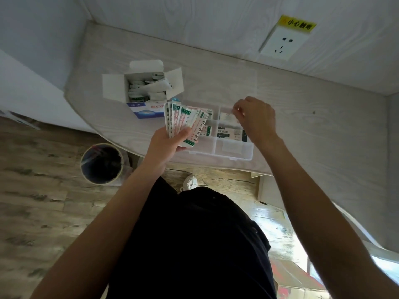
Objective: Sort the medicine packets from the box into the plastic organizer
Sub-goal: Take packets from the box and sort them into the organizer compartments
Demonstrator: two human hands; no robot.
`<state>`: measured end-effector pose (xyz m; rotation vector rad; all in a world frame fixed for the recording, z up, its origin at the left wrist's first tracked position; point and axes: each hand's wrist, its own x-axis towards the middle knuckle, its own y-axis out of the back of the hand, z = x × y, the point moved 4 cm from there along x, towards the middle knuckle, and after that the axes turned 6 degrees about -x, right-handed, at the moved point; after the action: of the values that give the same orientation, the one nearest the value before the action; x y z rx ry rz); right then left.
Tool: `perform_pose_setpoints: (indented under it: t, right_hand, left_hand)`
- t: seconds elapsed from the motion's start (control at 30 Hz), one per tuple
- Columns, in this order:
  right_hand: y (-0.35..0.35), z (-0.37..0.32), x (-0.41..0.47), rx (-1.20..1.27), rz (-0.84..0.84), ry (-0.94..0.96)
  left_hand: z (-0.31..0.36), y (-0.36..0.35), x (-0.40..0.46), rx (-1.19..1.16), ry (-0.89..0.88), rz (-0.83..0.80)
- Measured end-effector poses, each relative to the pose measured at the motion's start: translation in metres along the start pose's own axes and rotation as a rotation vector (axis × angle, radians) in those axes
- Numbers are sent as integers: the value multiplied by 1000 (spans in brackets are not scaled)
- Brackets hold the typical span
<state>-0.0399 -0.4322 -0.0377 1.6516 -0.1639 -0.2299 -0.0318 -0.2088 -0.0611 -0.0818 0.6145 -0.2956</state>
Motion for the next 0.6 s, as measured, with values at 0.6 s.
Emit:
perform_pose_setpoints:
  t: [0.6]
  right_hand:
    - [-6,-72,-32,1410,-389,-364]
  left_hand:
    - [7,-1,-5,183,-98,4]
